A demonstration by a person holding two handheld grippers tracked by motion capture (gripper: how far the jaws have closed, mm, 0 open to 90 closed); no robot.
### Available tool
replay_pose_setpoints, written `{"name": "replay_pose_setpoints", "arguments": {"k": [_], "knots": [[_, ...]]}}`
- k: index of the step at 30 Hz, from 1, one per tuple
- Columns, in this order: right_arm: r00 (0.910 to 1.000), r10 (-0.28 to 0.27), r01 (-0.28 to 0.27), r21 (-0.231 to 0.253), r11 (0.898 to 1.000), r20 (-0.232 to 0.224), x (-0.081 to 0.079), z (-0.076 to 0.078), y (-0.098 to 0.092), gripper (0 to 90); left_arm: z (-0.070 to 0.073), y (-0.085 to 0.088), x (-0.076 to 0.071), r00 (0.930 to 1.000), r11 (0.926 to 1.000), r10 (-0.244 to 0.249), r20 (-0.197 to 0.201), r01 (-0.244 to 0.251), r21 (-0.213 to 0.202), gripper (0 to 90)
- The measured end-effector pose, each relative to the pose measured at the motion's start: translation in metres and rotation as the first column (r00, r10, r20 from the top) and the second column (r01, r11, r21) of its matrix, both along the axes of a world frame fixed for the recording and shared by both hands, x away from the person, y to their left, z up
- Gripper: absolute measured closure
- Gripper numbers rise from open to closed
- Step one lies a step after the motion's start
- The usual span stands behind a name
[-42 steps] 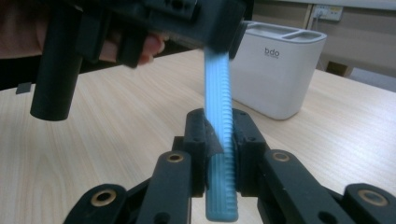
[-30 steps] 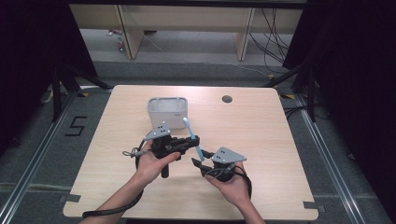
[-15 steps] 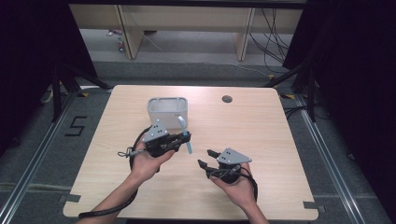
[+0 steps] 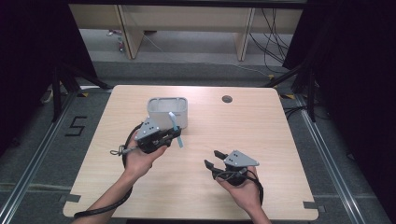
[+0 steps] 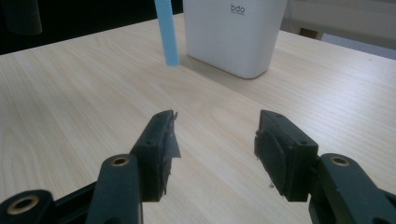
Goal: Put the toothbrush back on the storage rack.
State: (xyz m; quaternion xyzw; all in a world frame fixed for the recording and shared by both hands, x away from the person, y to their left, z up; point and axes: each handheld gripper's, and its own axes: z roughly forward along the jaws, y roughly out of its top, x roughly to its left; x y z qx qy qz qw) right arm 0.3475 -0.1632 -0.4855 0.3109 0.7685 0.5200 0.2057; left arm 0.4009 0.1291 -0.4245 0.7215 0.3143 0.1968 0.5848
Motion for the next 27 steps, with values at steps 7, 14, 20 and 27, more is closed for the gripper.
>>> {"name": "replay_pose_setpoints", "arguments": {"k": [7, 14, 20, 27], "knots": [[0.9988, -0.045, 0.045, -0.003, 0.999, -0.016, -0.006, -0.006, -0.007, 48.6, 0.001, 0.011, 0.005, 0.9991, 0.9992, 0.038, 0.019, -0.039, 0.012, 83.5], [0.9981, -0.054, 0.054, 0.006, 0.999, -0.029, -0.008, -0.009, -0.008, 48.6, 0.001, 0.018, 0.007, 0.9977, 0.9978, 0.065, 0.019, -0.066, 0.011, 83.5], [0.9981, -0.057, 0.057, 0.002, 0.998, -0.022, -0.008, -0.011, -0.01, 48.5, 0.004, 0.024, 0.009, 0.9961, 0.9964, 0.085, 0.024, -0.085, 0.005, 83.5], [0.9972, -0.074, 0.074, 0.006, 0.997, -0.011, -0.008, -0.014, -0.011, 48.5, 0.007, 0.031, 0.011, 0.9944, 0.9949, 0.1, 0.032, -0.101, 0.0, 83.5]]}}
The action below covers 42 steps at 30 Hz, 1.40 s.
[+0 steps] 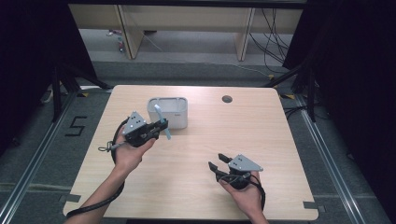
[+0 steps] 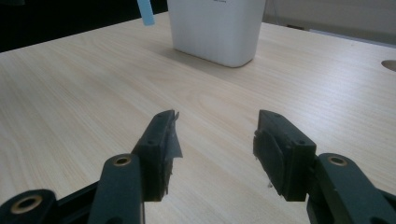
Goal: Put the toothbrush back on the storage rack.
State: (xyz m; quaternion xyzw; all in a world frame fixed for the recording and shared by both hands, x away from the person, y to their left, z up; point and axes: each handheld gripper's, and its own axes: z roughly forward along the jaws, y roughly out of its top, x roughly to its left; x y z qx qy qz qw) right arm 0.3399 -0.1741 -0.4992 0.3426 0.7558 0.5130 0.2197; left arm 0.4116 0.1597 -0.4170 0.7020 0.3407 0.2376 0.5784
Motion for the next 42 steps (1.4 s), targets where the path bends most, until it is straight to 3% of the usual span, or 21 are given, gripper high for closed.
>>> {"name": "replay_pose_setpoints", "arguments": {"k": [2, 4, 5, 8, 21, 22, 28, 32, 40, 42], "knots": [[0.9998, 0.001, -0.001, 0.011, 1.0, -0.021, -0.001, -0.001, 0.001, 48.5, 0.002, 0.002, 0.001, 1.0, 1.0, 0.005, 0.0, -0.005, -0.001, 83.5], [1.0, 0.003, -0.003, -0.001, 1.0, 0.002, 0.0, -0.001, 0.0, 48.5, 0.002, 0.003, 0.001, 1.0, 1.0, 0.006, 0.004, -0.006, 0.0, 83.5], [0.9994, -0.012, 0.012, 0.019, 1.0, -0.032, -0.003, -0.001, 0.001, 48.4, 0.003, 0.003, 0.001, 1.0, 1.0, 0.008, 0.005, -0.008, 0.002, 83.5], [1.0, 0.002, -0.002, 0.016, 1.0, 0.002, 0.0, -0.002, 0.0, 48.4, 0.005, 0.006, 0.002, 0.9999, 0.9999, 0.014, 0.008, -0.014, 0.002, 83.5], [0.9999, -0.008, 0.008, 0.006, 1.0, -0.015, -0.001, -0.002, -0.001, 48.3, 0.012, 0.014, 0.008, 0.9989, 0.9992, 0.039, 0.025, -0.039, 0.006, 83.5], [0.9995, -0.007, 0.007, 0.017, 1.0, -0.032, -0.001, -0.002, 0.0, 48.3, 0.013, 0.015, 0.008, 0.9988, 0.9991, 0.041, 0.026, -0.041, 0.007, 83.5], [0.9998, -0.006, 0.007, 0.02, 1.0, -0.016, 0.0, -0.003, 0.0, 48.2, 0.014, 0.017, 0.011, 0.9984, 0.9988, 0.049, 0.028, -0.049, 0.008, 83.5], [0.9994, -0.007, 0.009, 0.04, 0.999, -0.034, -0.001, -0.003, 0.001, 48.2, 0.015, 0.019, 0.012, 0.9983, 0.9987, 0.051, 0.029, -0.051, 0.01, 83.5], [0.9996, -0.005, 0.006, 0.037, 0.999, -0.026, -0.001, -0.004, 0.0, 48.1, 0.018, 0.021, 0.014, 0.9975, 0.9981, 0.06, 0.036, -0.06, 0.008, 83.5], [0.9999, -0.006, 0.006, 0.013, 1.0, -0.015, 0.0, -0.003, -0.001, 48.0, 0.019, 0.022, 0.015, 0.9974, 0.9981, 0.061, 0.038, -0.061, 0.007, 83.5]]}}
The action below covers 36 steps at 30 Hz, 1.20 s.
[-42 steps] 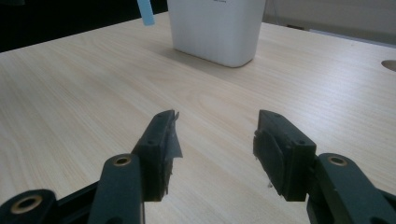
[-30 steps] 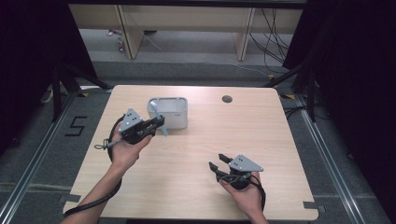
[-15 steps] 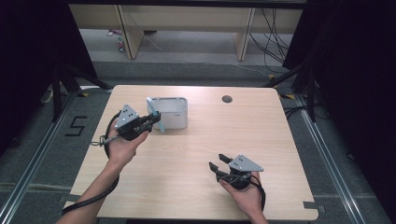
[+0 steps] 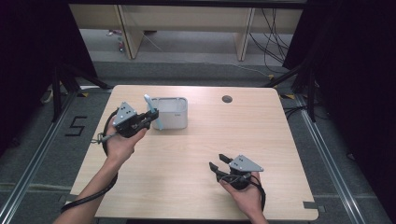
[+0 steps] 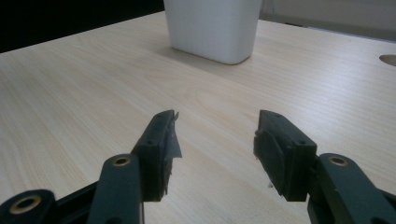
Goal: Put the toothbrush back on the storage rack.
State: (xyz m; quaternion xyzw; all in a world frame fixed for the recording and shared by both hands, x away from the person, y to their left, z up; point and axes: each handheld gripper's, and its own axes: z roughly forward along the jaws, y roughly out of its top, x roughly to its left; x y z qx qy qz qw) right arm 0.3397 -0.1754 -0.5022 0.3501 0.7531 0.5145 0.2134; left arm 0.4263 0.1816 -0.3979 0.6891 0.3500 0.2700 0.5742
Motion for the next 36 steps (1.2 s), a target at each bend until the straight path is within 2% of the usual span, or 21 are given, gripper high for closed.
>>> {"name": "replay_pose_setpoints", "arguments": {"k": [1, 2, 4, 6, 9, 10, 11, 12, 13, 16, 18, 20, 26, 35, 36], "knots": [[1.0, -0.001, 0.001, -0.001, 1.0, 0.0, 0.0, 0.0, 0.0, 47.9, 0.001, 0.0, 0.0, 1.0, 1.0, 0.002, 0.0, -0.002, 0.0, 83.6], [0.9998, -0.004, 0.005, -0.007, 1.0, 0.022, 0.001, 0.0, -0.001, 47.9, 0.001, 0.001, 0.001, 1.0, 1.0, 0.006, 0.0, -0.006, -0.001, 83.5], [0.9998, -0.009, 0.009, 0.002, 1.0, -0.017, -0.001, 0.0, 0.0, 47.8, 0.002, 0.002, 0.002, 1.0, 1.0, 0.007, 0.001, -0.007, -0.001, 83.6], [0.9995, -0.019, 0.019, 0.013, 1.0, -0.027, -0.002, 0.0, 0.001, 47.7, 0.002, 0.003, 0.003, 0.9999, 0.9999, 0.011, 0.005, -0.011, -0.001, 83.6], [0.9998, -0.008, 0.008, 0.003, 1.0, -0.019, -0.001, -0.001, 0.0, 47.7, 0.002, 0.003, 0.004, 0.9999, 0.9999, 0.013, 0.005, -0.013, -0.003, 83.6], [0.9989, -0.019, 0.02, 0.017, 1.0, -0.043, -0.003, -0.001, 0.001, 47.6, 0.002, 0.003, 0.004, 0.9999, 0.9999, 0.014, 0.004, -0.014, -0.003, 83.5], [1.0, -0.002, 0.002, -0.003, 1.0, -0.002, 0.0, -0.001, 0.0, 47.6, 0.002, 0.004, 0.005, 0.9999, 0.9999, 0.015, 0.003, -0.015, -0.003, 83.6], [1.0, -0.002, 0.002, -0.008, 1.0, 0.006, 0.001, -0.001, -0.001, 47.6, 0.002, 0.004, 0.005, 0.9999, 0.9999, 0.016, 0.003, -0.016, -0.005, 83.6], [0.9999, -0.003, 0.003, 0.011, 1.0, -0.011, 0.0, -0.001, 0.0, 47.6, 0.002, 0.004, 0.006, 0.9999, 0.9999, 0.016, 0.005, -0.016, -0.004, 83.6], [0.9999, 0.006, -0.006, 0.024, 1.0, -0.009, 0.001, -0.002, 0.001, 47.5, 0.003, 0.004, 0.007, 0.9998, 0.9998, 0.018, 0.006, -0.018, -0.004, 83.6], [1.0, 0.003, -0.003, 0.01, 1.0, 0.005, 0.001, -0.002, 0.0, 47.5, 0.005, 0.005, 0.009, 0.9998, 0.9998, 0.02, 0.008, -0.02, -0.002, 83.6], [0.9999, 0.003, -0.003, 0.015, 1.0, -0.016, 0.0, -0.002, 0.0, 47.5, 0.006, 0.006, 0.009, 0.9997, 0.9997, 0.022, 0.008, -0.022, -0.003, 83.6], [0.9994, -0.001, 0.002, 0.013, 1.0, -0.035, -0.001, -0.001, 0.0, 47.4, 0.008, 0.007, 0.013, 0.9996, 0.9997, 0.026, 0.011, -0.026, -0.004, 83.6], [0.9994, 0.0, 0.001, 0.013, 1.0, -0.036, -0.001, -0.002, 0.001, 47.4, 0.011, 0.008, 0.016, 0.9994, 0.9995, 0.031, 0.014, -0.031, -0.003, 83.6], [0.9999, -0.002, 0.002, 0.001, 1.0, -0.017, 0.0, -0.001, 0.0, 47.4, 0.012, 0.008, 0.017, 0.9994, 0.9995, 0.031, 0.015, -0.031, -0.002, 83.6]]}}
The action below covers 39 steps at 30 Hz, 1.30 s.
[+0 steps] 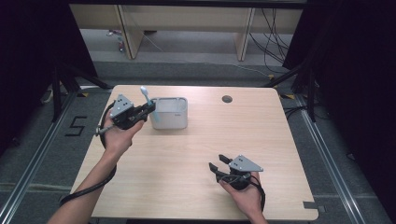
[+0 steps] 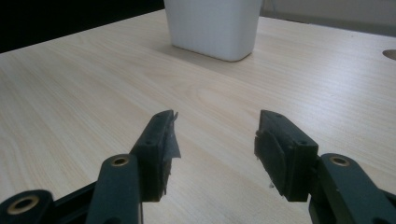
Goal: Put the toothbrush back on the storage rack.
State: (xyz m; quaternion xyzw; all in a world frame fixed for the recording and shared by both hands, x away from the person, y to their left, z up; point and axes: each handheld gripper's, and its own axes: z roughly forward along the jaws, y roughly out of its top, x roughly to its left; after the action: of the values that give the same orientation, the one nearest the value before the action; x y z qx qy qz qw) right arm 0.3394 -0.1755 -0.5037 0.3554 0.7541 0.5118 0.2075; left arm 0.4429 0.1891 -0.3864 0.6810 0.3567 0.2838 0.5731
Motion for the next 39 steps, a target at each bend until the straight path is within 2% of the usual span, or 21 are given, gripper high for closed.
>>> {"name": "replay_pose_setpoints", "arguments": {"k": [1, 4, 5, 6, 10, 11, 12, 16, 22, 23, 25, 34, 35, 39], "knots": [[0.9998, 0.002, -0.002, 0.012, 1.0, -0.02, -0.001, 0.0, 0.001, 47.3, 0.001, 0.0, 0.001, 1.0, 1.0, 0.001, -0.001, -0.001, 0.0, 83.5], [1.0, 0.002, -0.002, 0.005, 1.0, 0.004, 0.0, -0.001, 0.0, 47.3, 0.002, 0.001, 0.003, 1.0, 1.0, 0.005, -0.002, -0.005, -0.003, 83.5], [0.9999, 0.006, -0.006, 0.019, 1.0, 0.008, 0.001, -0.002, 0.001, 47.3, 0.002, 0.001, 0.003, 1.0, 1.0, 0.005, 0.0, -0.005, -0.001, 83.5], [1.0, 0.002, -0.002, 0.012, 1.0, -0.005, 0.0, -0.002, 0.001, 47.3, 0.002, 0.001, 0.004, 1.0, 1.0, 0.006, -0.001, -0.006, 0.0, 83.6], [1.0, 0.0, 0.0, 0.01, 1.0, -0.002, 0.0, -0.002, 0.001, 47.2, 0.004, 0.002, 0.006, 0.9999, 0.9999, 0.01, -0.001, -0.01, 0.003, 83.6], [0.9998, -0.001, 0.001, -0.001, 1.0, 0.021, 0.001, -0.002, 0.0, 47.2, 0.004, 0.002, 0.006, 0.9999, 0.9999, 0.011, -0.004, -0.011, 0.005, 83.6], [0.9998, -0.001, 0.001, -0.001, 1.0, 0.021, 0.001, -0.002, 0.0, 47.2, 0.004, 0.003, 0.007, 0.9999, 0.9999, 0.012, -0.004, -0.012, 0.007, 83.6], [1.0, 0.001, -0.001, 0.012, 1.0, -0.007, 0.0, -0.002, 0.001, 47.2, 0.005, 0.003, 0.009, 0.9999, 0.9998, 0.016, -0.003, -0.016, 0.008, 83.6], [0.9999, -0.007, 0.007, 0.018, 1.0, -0.008, -0.001, -0.003, 0.002, 47.1, 0.008, 0.004, 0.012, 0.9997, 0.9997, 0.023, 0.0, -0.023, 0.011, 83.6], [0.9998, 0.001, -0.002, 0.003, 1.0, 0.017, 0.001, -0.003, 0.001, 47.0, 0.009, 0.005, 0.013, 0.9997, 0.9996, 0.023, 0.002, -0.023, 0.013, 83.6], [1.0, 0.001, -0.001, 0.013, 1.0, -0.008, 0.0, -0.003, 0.001, 47.0, 0.01, 0.005, 0.014, 0.9996, 0.9995, 0.028, 0.002, -0.028, 0.016, 83.5], [0.9999, 0.007, -0.008, 0.013, 1.0, 0.007, 0.002, -0.004, 0.001, 46.7, 0.011, 0.007, 0.018, 0.9993, 0.9991, 0.038, 0.005, -0.038, 0.019, 83.5], [0.9999, -0.001, 0.001, 0.028, 1.0, -0.013, 0.0, -0.004, 0.002, 46.7, 0.012, 0.008, 0.019, 0.9992, 0.9989, 0.04, 0.005, -0.04, 0.022, 83.5], [0.9999, 0.003, -0.003, 0.028, 1.0, -0.011, 0.001, -0.004, 0.001, 46.7, 0.013, 0.008, 0.021, 0.999, 0.9986, 0.045, 0.008, -0.045, 0.028, 83.6]]}}
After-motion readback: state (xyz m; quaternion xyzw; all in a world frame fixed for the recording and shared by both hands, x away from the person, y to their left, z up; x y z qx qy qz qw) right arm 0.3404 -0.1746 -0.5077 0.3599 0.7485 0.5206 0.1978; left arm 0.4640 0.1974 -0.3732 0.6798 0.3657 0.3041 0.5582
